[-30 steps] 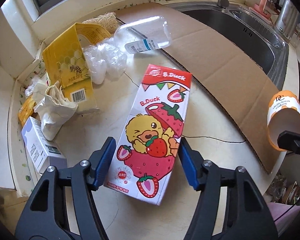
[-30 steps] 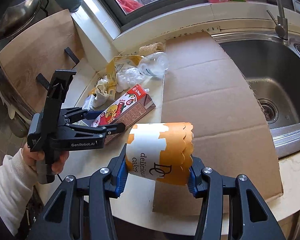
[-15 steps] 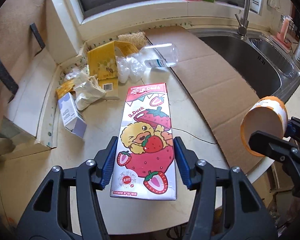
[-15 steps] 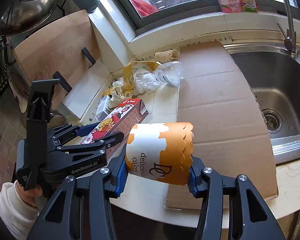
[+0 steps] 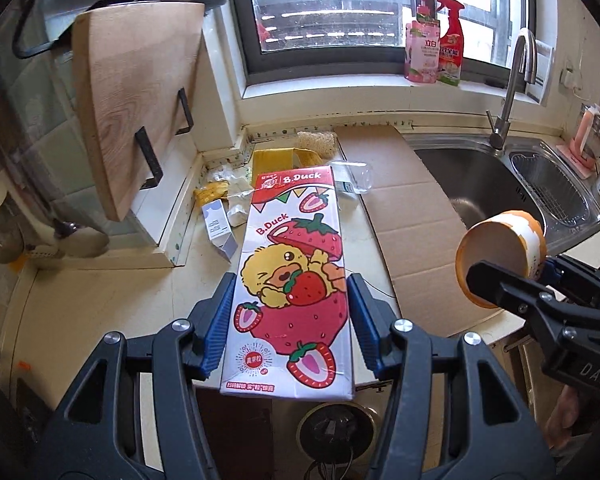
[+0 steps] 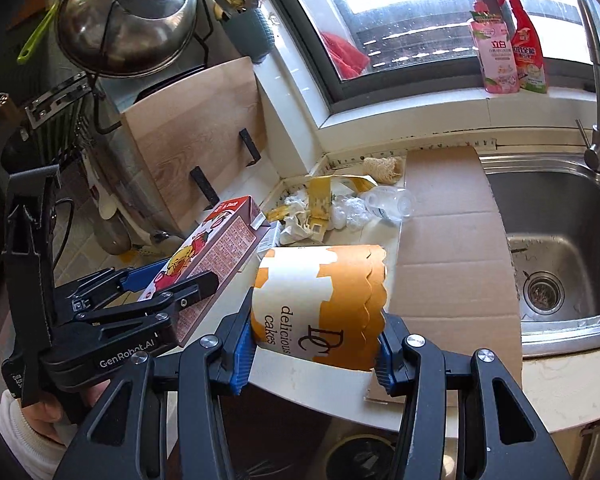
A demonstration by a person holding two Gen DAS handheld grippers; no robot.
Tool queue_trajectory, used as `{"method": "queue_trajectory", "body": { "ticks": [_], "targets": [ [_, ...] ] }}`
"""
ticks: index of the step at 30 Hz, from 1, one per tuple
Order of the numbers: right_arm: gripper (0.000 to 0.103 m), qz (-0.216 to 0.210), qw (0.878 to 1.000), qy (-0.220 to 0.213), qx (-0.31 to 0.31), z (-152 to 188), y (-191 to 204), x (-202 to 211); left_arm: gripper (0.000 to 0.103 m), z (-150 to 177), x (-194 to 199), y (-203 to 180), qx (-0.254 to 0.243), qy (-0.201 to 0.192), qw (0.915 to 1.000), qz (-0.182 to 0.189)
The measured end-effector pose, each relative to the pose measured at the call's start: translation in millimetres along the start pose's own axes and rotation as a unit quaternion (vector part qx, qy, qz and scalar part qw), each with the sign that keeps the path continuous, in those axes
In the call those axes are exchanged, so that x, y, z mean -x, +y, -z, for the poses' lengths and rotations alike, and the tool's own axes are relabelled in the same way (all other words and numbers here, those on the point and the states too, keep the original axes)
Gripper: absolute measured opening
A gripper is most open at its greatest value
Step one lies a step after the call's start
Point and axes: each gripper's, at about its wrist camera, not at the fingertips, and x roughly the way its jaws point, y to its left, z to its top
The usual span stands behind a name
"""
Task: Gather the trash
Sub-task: 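Carry the carton and cake cup down over the bin and release both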
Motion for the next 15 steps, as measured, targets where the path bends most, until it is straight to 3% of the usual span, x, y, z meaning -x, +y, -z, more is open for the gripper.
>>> {"method": "queue_trajectory", "body": {
  "ticks": [7,15],
  "targets": [
    [0.049,-0.028,0.999,0.006,0.029,19,24,38,0.051,27,54,10,0.057,-0.008,0.9983,-0.009],
    [0.049,-0.052,0.997,0.012,0.057,40,38,75,0.051,72,96,9,0.081,-0.022,0.9961,-0.027]
  ]
}}
